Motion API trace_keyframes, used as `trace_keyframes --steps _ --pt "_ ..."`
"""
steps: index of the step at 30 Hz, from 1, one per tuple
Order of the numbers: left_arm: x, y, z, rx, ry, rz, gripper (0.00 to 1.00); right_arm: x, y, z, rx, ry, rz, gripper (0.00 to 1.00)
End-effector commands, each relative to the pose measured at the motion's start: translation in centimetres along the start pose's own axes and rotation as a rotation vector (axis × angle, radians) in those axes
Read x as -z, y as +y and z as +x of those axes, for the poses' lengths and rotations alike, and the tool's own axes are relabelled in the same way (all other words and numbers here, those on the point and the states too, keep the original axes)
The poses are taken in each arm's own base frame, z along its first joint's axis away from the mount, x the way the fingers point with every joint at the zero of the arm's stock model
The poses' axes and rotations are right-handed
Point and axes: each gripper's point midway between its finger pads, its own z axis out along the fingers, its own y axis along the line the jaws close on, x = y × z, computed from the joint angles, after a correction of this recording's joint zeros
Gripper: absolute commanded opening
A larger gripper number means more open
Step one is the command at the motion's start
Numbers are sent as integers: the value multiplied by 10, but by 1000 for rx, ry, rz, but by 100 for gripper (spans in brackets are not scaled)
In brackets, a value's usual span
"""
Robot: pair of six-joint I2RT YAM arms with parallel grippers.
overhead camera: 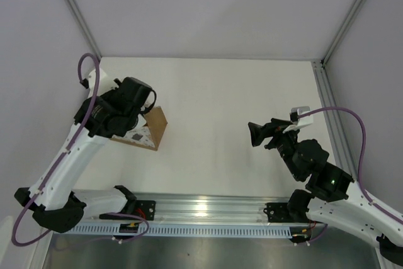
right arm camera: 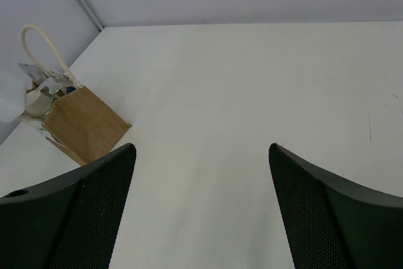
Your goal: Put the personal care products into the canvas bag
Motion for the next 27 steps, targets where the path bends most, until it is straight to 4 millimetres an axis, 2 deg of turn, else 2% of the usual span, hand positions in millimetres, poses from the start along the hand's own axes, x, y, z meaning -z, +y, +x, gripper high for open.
trace_keyframes --steps 1,5,7,8,9,20,27 --pt "-3 17 -33 63 -119 -33 0 3 6 -21 -35 -40 -17 90" --pt "-13 21 -25 57 -92 -27 0 3 6 -21 -36 -38 -18 90" --pt "-16 7 -35 105 -115 54 0 3 6 -20 -34 -36 -16 90" --pt "-18 9 -26 70 -95 56 0 3 7 -20 -35 -37 -18 90" --pt "-18 7 -33 105 -108 69 0 3 7 -20 -35 -37 -18 90" --pt "-37 9 -42 127 -140 16 0 3 9 -19 -38 -31 -29 90" --pt "-55 4 -30 88 -159 0 0 3 10 -20 -37 -30 -32 90"
